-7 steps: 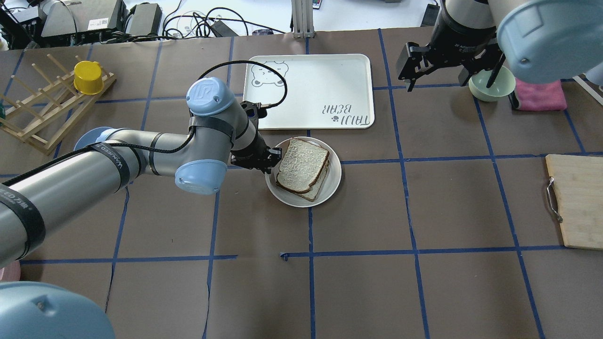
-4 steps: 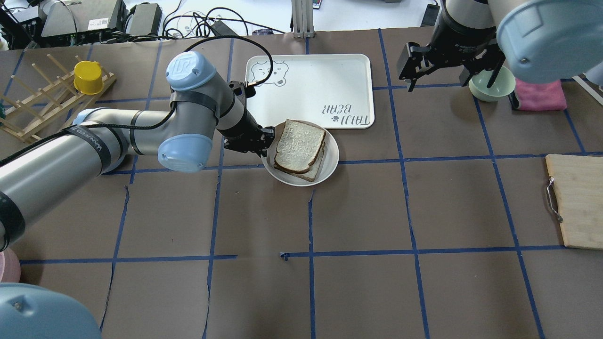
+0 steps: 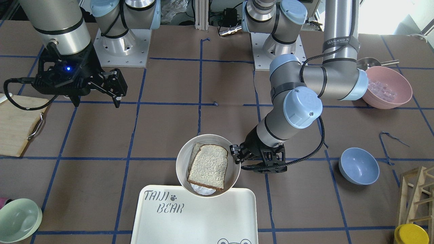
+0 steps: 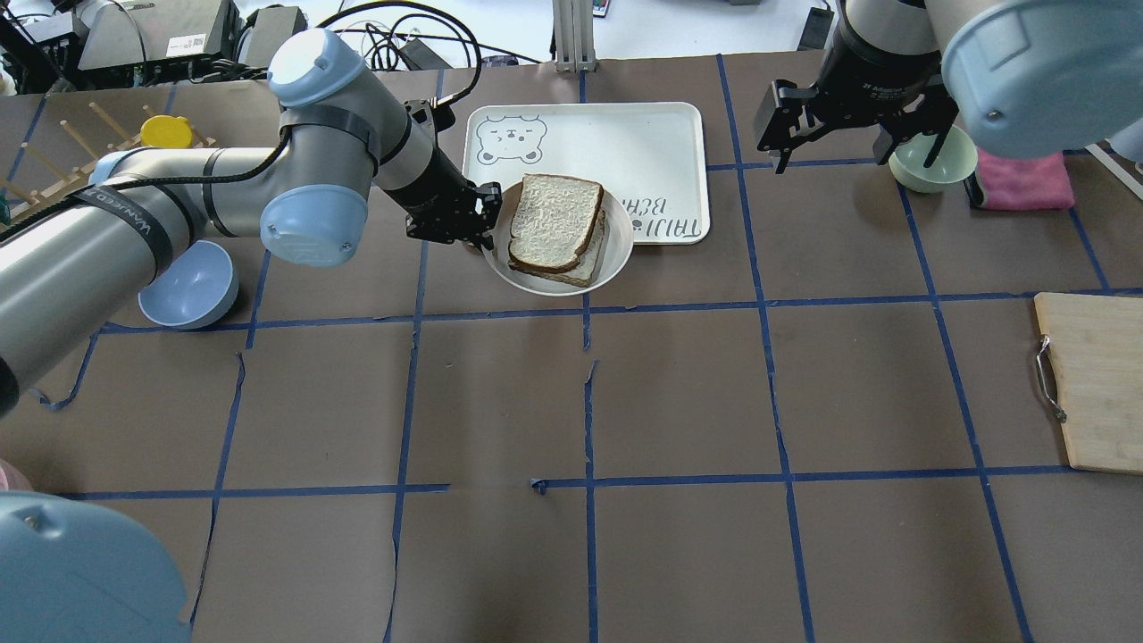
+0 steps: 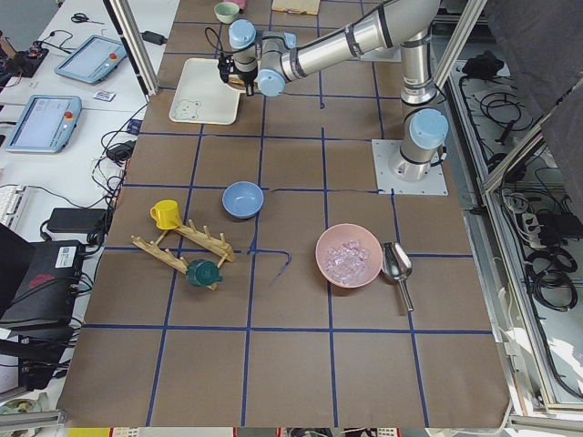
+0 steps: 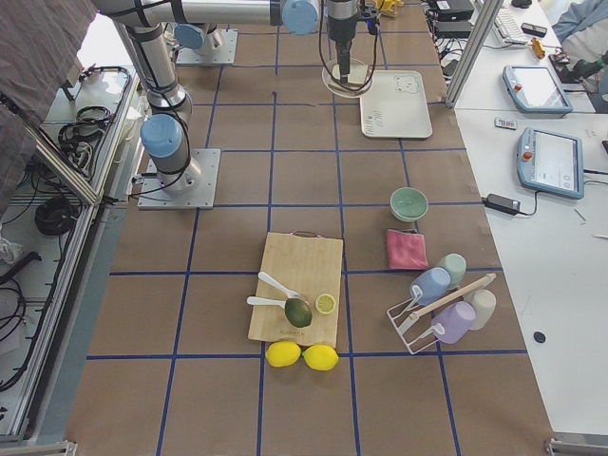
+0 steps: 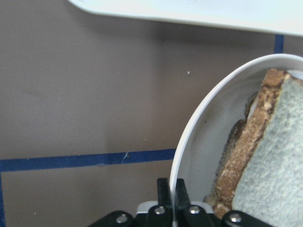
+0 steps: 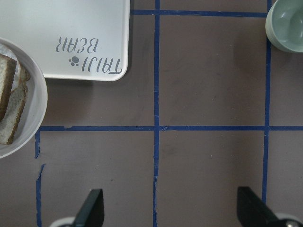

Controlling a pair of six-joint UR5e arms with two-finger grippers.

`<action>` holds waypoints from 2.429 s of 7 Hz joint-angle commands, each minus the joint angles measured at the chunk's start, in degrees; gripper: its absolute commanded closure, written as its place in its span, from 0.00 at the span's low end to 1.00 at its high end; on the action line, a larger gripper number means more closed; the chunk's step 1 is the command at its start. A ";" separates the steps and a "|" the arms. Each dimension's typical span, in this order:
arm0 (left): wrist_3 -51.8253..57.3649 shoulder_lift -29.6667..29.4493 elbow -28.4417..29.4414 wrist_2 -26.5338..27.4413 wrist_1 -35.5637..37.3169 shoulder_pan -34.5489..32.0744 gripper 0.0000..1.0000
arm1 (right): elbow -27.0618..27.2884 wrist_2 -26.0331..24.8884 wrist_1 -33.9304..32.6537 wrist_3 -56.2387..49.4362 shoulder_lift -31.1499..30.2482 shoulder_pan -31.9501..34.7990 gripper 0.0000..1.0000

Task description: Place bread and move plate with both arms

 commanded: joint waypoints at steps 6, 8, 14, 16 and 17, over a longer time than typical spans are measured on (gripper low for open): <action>-4.11 -18.61 17.95 -0.80 6.13 -1.44 1.00 | 0.00 0.70 -0.78 -0.08 0.09 -0.18 0.00; -7.89 -21.26 21.04 -0.80 6.06 -2.93 0.98 | 0.00 0.70 -0.78 -0.08 0.17 -0.35 0.00; 0.41 -9.61 20.78 7.22 -13.72 -1.19 0.00 | 0.00 0.79 -0.51 -0.08 0.18 -0.35 0.00; 4.11 -1.97 20.08 12.99 -25.18 1.44 0.00 | -0.09 0.87 -0.69 -0.08 0.00 -0.35 0.00; 4.56 1.81 19.99 13.43 -30.71 2.32 0.00 | -0.09 1.05 -0.69 -0.60 0.00 -0.70 0.00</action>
